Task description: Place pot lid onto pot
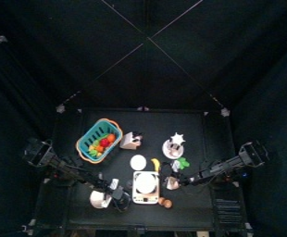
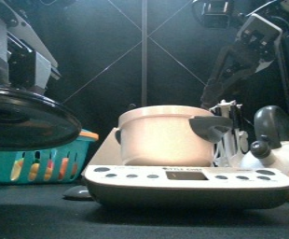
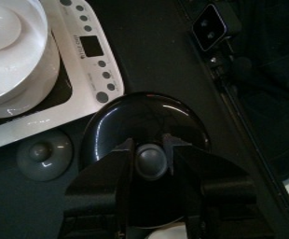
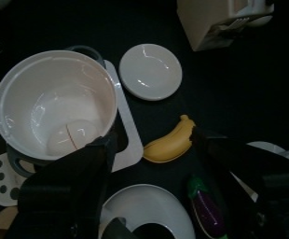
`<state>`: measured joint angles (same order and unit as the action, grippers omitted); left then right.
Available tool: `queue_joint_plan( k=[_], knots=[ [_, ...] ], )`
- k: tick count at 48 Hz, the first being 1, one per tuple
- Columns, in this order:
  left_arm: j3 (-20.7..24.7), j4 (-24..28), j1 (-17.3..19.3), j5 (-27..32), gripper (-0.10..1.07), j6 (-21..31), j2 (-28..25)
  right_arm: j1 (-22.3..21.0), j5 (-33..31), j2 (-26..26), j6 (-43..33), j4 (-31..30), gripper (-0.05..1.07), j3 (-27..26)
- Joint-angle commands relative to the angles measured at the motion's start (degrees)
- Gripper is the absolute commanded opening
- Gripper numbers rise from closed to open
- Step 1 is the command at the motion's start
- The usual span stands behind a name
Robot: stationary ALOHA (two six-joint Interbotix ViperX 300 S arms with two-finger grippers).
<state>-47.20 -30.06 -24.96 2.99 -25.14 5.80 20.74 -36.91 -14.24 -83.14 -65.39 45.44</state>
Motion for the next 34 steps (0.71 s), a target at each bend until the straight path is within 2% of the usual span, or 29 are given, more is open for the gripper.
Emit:
queue_joint_plan(
  k=[1,8,16,23,34],
  knots=[
    [0.7,0.1,0.2,-0.4,0.58,-0.1,1.1,0.2,0.0,-0.9,-0.1,-0.1,0.95,-0.7],
    [1.8,1.3,0.9,-0.1,0.58,-0.2,2.3,0.2,-0.1,-1.1,0.2,0.2,0.95,-0.7],
    [4.0,0.3,5.6,0.7,0.58,0.2,3.9,-0.2,-1.3,-2.6,0.7,0.2,0.95,-0.4],
    [7.6,-2.4,11.2,4.5,0.58,0.2,4.3,-0.4,-2.0,-4.3,0.2,0.2,0.95,0.5],
    [13.3,-1.1,17.0,9.8,0.58,0.1,3.1,-1.2,-3.6,-5.5,0.0,1.8,0.95,1.8]
  ],
)
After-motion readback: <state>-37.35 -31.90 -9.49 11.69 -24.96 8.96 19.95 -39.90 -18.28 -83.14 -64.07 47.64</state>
